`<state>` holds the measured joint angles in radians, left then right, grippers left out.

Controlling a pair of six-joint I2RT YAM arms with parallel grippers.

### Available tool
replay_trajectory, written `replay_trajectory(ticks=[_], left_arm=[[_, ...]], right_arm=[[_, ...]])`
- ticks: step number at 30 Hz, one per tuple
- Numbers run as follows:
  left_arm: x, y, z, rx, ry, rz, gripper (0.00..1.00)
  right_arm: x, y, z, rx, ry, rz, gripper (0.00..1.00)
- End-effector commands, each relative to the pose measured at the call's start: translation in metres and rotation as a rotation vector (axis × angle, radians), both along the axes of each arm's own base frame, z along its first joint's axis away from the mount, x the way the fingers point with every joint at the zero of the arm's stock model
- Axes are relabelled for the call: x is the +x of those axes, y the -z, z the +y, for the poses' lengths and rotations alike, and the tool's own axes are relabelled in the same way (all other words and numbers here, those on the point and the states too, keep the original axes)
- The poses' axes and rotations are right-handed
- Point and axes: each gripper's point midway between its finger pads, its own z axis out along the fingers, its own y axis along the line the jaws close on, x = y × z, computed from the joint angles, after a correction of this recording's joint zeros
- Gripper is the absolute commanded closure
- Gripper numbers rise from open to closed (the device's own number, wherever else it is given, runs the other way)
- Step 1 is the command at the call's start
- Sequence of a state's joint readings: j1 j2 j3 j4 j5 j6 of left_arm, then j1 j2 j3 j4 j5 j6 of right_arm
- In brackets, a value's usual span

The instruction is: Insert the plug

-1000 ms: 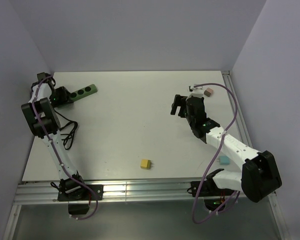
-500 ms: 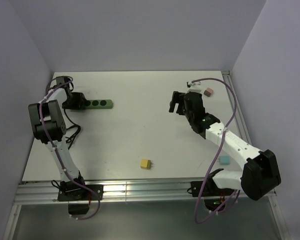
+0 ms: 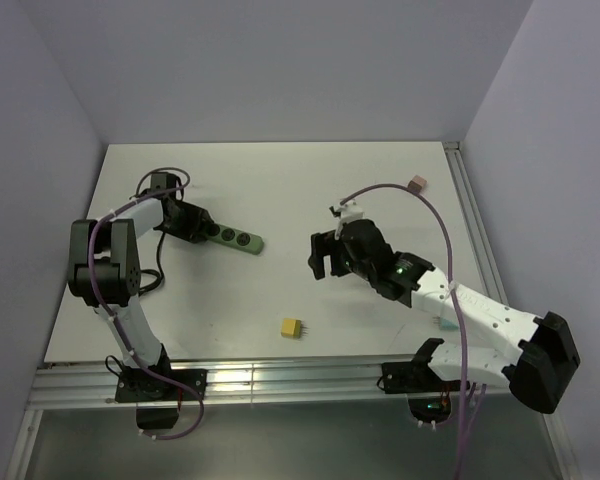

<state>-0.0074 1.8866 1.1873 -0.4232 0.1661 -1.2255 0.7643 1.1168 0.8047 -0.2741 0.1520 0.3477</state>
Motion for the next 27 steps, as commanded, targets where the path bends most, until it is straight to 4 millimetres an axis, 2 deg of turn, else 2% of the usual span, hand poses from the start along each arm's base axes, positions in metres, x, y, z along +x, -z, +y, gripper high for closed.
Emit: replay_trajectory(ticks=[1, 3, 5, 7, 9, 14, 17, 20, 24, 26, 27], left_arm=[[-0.074, 0.041, -0.015, 0.002, 0.113, 0.254, 1.00], [-0.075, 0.038, -0.016, 0.016, 0.132, 0.251, 0.91], [-0.076, 0.034, -0.016, 0.024, 0.149, 0.241, 0.88], [-0.076, 0.030, -0.015, 0.037, 0.163, 0.224, 0.91], [-0.077, 0.030, -0.014, 0.049, 0.184, 0.215, 1.00], [-0.083, 0.033, -0.010, 0.123, 0.298, 0.210, 1.00], [-0.087, 0.030, -0.009, 0.184, 0.383, 0.200, 1.00], [-0.085, 0.024, -0.004, 0.238, 0.414, 0.180, 1.00], [-0.077, 0.002, 0.003, 0.306, 0.435, 0.111, 1.00], [-0.081, 0.000, -0.001, 0.313, 0.460, 0.094, 1.00], [-0.083, -0.001, 0.005, 0.351, 0.455, 0.101, 1.00]], right_arm=[[-0.034, 0.011, 0.007, -0.018, -0.100, 0.051, 0.11], [-0.049, 0.017, 0.015, -0.030, -0.152, 0.061, 0.10], [-0.057, 0.021, 0.019, -0.043, -0.174, 0.068, 0.10], [-0.063, 0.026, 0.023, -0.056, -0.186, 0.079, 0.10], [-0.067, 0.031, 0.028, -0.064, -0.190, 0.090, 0.10], [-0.065, 0.028, 0.042, -0.054, -0.201, 0.091, 0.10], [-0.072, 0.029, 0.054, -0.040, -0.263, 0.102, 0.10], [-0.082, 0.033, 0.066, -0.039, -0.330, 0.112, 0.10], [-0.091, 0.044, 0.076, -0.104, -0.383, 0.122, 0.10], [-0.096, 0.050, 0.079, -0.146, -0.410, 0.132, 0.10], [-0.099, 0.052, 0.084, -0.175, -0.439, 0.132, 0.10]])
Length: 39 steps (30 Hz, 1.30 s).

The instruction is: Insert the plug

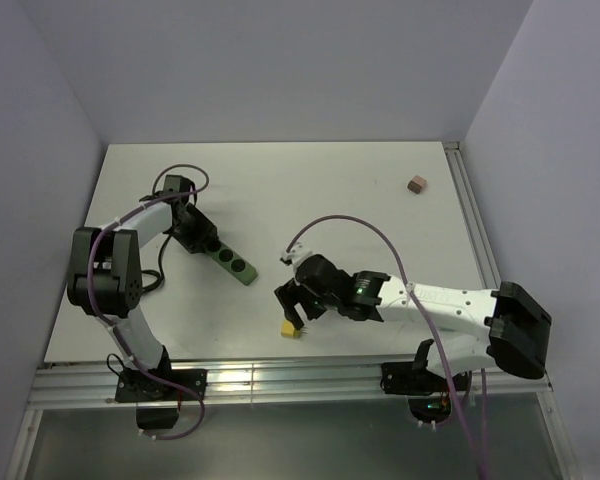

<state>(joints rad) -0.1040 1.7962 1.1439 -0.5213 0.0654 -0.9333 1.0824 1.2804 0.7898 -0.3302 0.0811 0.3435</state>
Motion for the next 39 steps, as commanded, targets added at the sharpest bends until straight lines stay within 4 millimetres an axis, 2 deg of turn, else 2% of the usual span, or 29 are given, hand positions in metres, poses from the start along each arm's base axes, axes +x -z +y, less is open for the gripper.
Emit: replay_trajectory(ticks=[1, 7, 12, 16, 18, 19, 20, 21, 22, 23, 24, 27, 28, 29, 35, 38, 39], left_arm=[[-0.045, 0.006, 0.019, 0.165, 0.134, 0.096, 1.00], [-0.068, 0.025, 0.009, 0.134, 0.160, 0.130, 1.00], [-0.074, 0.023, -0.012, 0.065, 0.153, 0.107, 1.00], [-0.090, 0.025, -0.028, 0.007, 0.106, 0.130, 1.00], [-0.089, 0.021, -0.033, -0.029, 0.058, 0.099, 1.00], [-0.097, 0.027, -0.032, -0.032, 0.044, 0.107, 1.00], [-0.096, 0.023, -0.031, -0.038, 0.029, 0.084, 0.96], [-0.096, 0.023, -0.027, -0.023, -0.008, 0.082, 0.85], [-0.099, 0.025, -0.025, -0.018, -0.020, 0.085, 0.58], [-0.100, 0.022, -0.025, -0.016, -0.024, 0.084, 0.47], [-0.100, 0.021, -0.023, -0.010, -0.029, 0.084, 0.31], [-0.098, 0.012, -0.018, 0.015, -0.031, 0.060, 0.16], [-0.098, 0.009, -0.018, 0.014, -0.028, 0.049, 0.05], [-0.097, 0.000, -0.018, 0.008, -0.027, 0.021, 0.01], [-0.100, -0.029, -0.009, 0.042, -0.026, -0.063, 0.00], [-0.098, -0.058, -0.016, -0.005, 0.015, -0.181, 0.00], [-0.099, -0.078, -0.023, -0.044, 0.051, -0.256, 0.01]], right_arm=[[-0.001, -0.010, 0.018, -0.036, -0.079, -0.036, 0.10], [-0.008, 0.005, 0.025, -0.137, -0.123, -0.037, 0.11], [-0.010, 0.018, 0.023, -0.154, -0.076, 0.003, 0.13], [-0.011, 0.023, 0.023, -0.144, 0.025, 0.038, 0.16], [-0.012, 0.024, 0.024, -0.119, 0.081, 0.060, 0.16], [-0.013, 0.024, 0.027, -0.100, 0.091, 0.065, 0.16], [-0.015, 0.026, 0.029, -0.089, 0.107, 0.075, 0.16], [-0.017, 0.026, 0.031, -0.080, 0.109, 0.079, 0.16], [-0.018, 0.027, 0.032, -0.077, 0.114, 0.082, 0.16], [-0.019, 0.028, 0.033, -0.081, 0.119, 0.086, 0.16], [-0.020, 0.028, 0.033, -0.086, 0.121, 0.080, 0.16], [-0.019, 0.025, 0.027, -0.105, 0.150, 0.041, 0.16], [-0.018, 0.022, 0.027, -0.088, 0.161, 0.034, 0.16], [-0.018, 0.018, 0.024, -0.073, 0.166, 0.026, 0.15], [-0.020, 0.003, 0.018, -0.007, 0.189, 0.021, 0.14], [-0.020, 0.000, 0.014, 0.004, 0.222, 0.033, 0.14], [-0.020, -0.001, 0.013, 0.008, 0.238, 0.032, 0.14]])
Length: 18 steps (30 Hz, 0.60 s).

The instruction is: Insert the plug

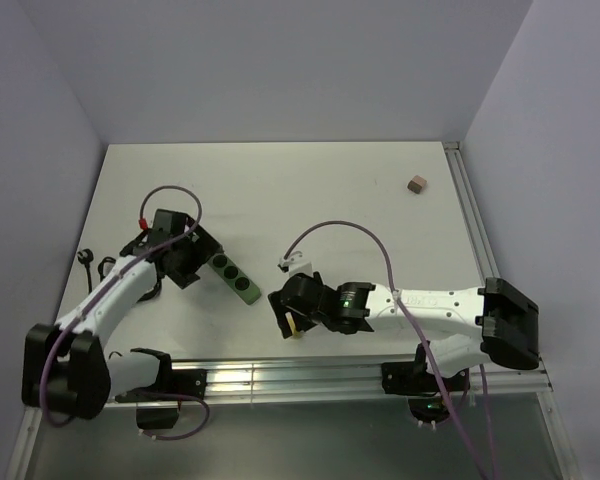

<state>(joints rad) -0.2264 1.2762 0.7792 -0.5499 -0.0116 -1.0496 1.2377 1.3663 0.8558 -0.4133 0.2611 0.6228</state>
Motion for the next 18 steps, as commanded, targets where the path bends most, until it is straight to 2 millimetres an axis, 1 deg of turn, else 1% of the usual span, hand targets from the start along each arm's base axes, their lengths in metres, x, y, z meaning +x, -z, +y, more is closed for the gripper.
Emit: replay_trajectory(ticks=[1, 2, 3, 4, 5, 6, 7, 8, 10, 11, 12, 13, 14, 15, 17, 18], left_arm=[[-0.005, -0.042, -0.015, -0.059, 0.108, -0.178, 0.00], [-0.003, -0.072, -0.022, -0.096, 0.136, -0.314, 0.01], [-0.009, -0.077, -0.026, -0.117, 0.151, -0.354, 0.03], [-0.014, -0.088, -0.034, -0.146, 0.190, -0.413, 0.06], [-0.017, -0.115, -0.038, -0.178, 0.214, -0.532, 0.09], [-0.024, -0.116, -0.040, -0.193, 0.228, -0.545, 0.11], [-0.028, -0.122, -0.042, -0.206, 0.245, -0.570, 0.11], [-0.034, -0.132, -0.042, -0.216, 0.258, -0.613, 0.12], [-0.041, -0.132, -0.042, -0.215, 0.280, -0.621, 0.14], [-0.045, -0.138, -0.042, -0.221, 0.288, -0.643, 0.15], [-0.048, -0.136, -0.042, -0.216, 0.297, -0.640, 0.17], [-0.051, -0.139, -0.042, -0.221, 0.306, -0.656, 0.19], [-0.053, -0.139, -0.042, -0.221, 0.313, -0.662, 0.21], [-0.055, -0.138, -0.042, -0.221, 0.317, -0.660, 0.22], [-0.059, -0.139, -0.041, -0.216, 0.326, -0.664, 0.23], [-0.060, -0.137, -0.041, -0.213, 0.327, -0.660, 0.22]], right_arm=[[0.005, -0.010, -0.004, 0.041, 0.100, -0.005, 0.14], [0.006, -0.013, -0.004, 0.050, 0.125, -0.003, 0.14], [0.007, -0.013, -0.005, 0.052, 0.148, 0.004, 0.14], [0.006, -0.014, -0.005, 0.062, 0.190, 0.029, 0.15], [0.007, -0.016, -0.003, 0.071, 0.215, 0.041, 0.15], [0.006, -0.014, -0.004, 0.065, 0.235, 0.062, 0.16], [0.006, -0.014, 0.000, 0.081, 0.275, 0.087, 0.17], [0.006, -0.012, 0.001, 0.082, 0.297, 0.104, 0.18], [0.006, -0.004, 0.002, 0.069, 0.350, 0.149, 0.21], [0.006, 0.000, 0.003, 0.058, 0.367, 0.161, 0.23], [0.005, 0.005, 0.001, 0.037, 0.385, 0.176, 0.23], [0.005, 0.011, 0.005, 0.022, 0.402, 0.197, 0.25], [0.004, 0.014, 0.007, 0.014, 0.411, 0.208, 0.25], [0.002, 0.019, 0.005, -0.006, 0.423, 0.221, 0.26], [0.001, 0.026, 0.008, -0.019, 0.454, 0.245, 0.29], [0.000, 0.029, 0.006, -0.030, 0.475, 0.253, 0.30]])
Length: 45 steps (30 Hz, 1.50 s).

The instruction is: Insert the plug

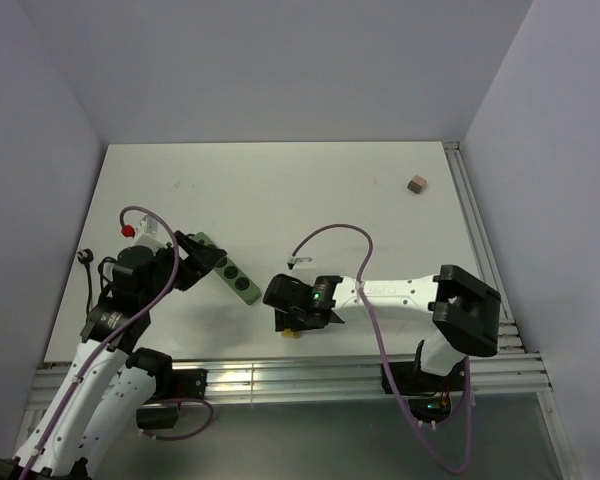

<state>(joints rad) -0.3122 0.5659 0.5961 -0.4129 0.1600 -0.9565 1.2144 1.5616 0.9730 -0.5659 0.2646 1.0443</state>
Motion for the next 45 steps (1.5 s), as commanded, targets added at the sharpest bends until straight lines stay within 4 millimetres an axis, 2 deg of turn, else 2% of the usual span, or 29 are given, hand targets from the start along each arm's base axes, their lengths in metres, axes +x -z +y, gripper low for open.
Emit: replay_trajectory(ticks=[1, 3, 9, 13, 21, 24, 25, 27, 28, 30, 32, 34, 38, 39, 41, 42, 44, 45], left_arm=[[-0.008, -0.002, -0.003, 0.018, 0.046, -0.025, 0.22], [-0.010, 0.000, -0.002, 0.025, 0.054, -0.023, 0.22], [-0.013, 0.011, -0.007, 0.054, 0.103, -0.003, 0.22], [-0.013, 0.017, -0.015, 0.057, 0.156, 0.018, 0.20], [-0.023, 0.003, -0.023, 0.021, 0.218, 0.001, 0.20], [-0.027, 0.008, -0.029, 0.041, 0.284, 0.023, 0.20], [-0.027, 0.011, -0.029, 0.051, 0.293, 0.038, 0.19], [-0.031, 0.013, -0.038, 0.050, 0.361, 0.052, 0.17], [-0.031, 0.017, -0.040, 0.051, 0.377, 0.072, 0.15], [-0.033, 0.021, -0.043, 0.063, 0.382, 0.095, 0.09], [-0.035, 0.020, -0.048, 0.053, 0.400, 0.084, 0.06], [-0.041, 0.027, -0.055, 0.054, 0.408, 0.110, 0.07], [-0.056, 0.045, -0.075, 0.079, 0.446, 0.193, 0.15], [-0.067, 0.045, -0.088, 0.084, 0.505, 0.186, 0.19], [-0.074, 0.046, -0.102, 0.080, 0.544, 0.150, 0.19], [-0.087, 0.045, -0.114, 0.083, 0.598, 0.125, 0.17], [-0.085, 0.040, -0.129, 0.105, 0.621, 0.052, 0.18], [-0.093, 0.041, -0.136, 0.134, 0.645, 0.040, 0.17]], right_arm=[[0.001, -0.002, 0.002, 0.004, 0.127, 0.041, 0.32], [0.000, 0.000, 0.001, 0.000, 0.154, 0.053, 0.32], [-0.004, 0.008, 0.006, -0.020, 0.208, 0.085, 0.41], [0.000, 0.011, 0.021, -0.041, 0.222, 0.091, 0.42], [0.008, 0.011, 0.018, -0.064, 0.215, 0.039, 0.43], [0.012, 0.006, 0.012, -0.081, 0.174, -0.001, 0.35], [0.011, 0.003, 0.006, -0.083, 0.143, -0.012, 0.23], [0.012, -0.003, 0.005, -0.053, 0.107, -0.042, 0.10], [0.011, -0.011, 0.000, -0.022, 0.093, -0.057, 0.08], [0.012, -0.024, 0.003, 0.046, 0.062, -0.086, 0.05], [0.012, -0.042, -0.007, 0.092, 0.062, -0.121, 0.05], [0.013, -0.055, -0.027, 0.094, 0.094, -0.157, 0.05], [0.010, -0.071, -0.059, 0.114, 0.117, -0.192, 0.05], [0.010, -0.073, -0.062, 0.125, 0.099, -0.202, 0.05], [0.004, -0.079, -0.071, 0.171, 0.078, -0.215, 0.06], [0.003, -0.081, -0.074, 0.186, 0.060, -0.229, 0.06], [0.000, -0.086, -0.082, 0.231, 0.039, -0.249, 0.06], [-0.001, -0.090, -0.088, 0.251, 0.018, -0.271, 0.06]])
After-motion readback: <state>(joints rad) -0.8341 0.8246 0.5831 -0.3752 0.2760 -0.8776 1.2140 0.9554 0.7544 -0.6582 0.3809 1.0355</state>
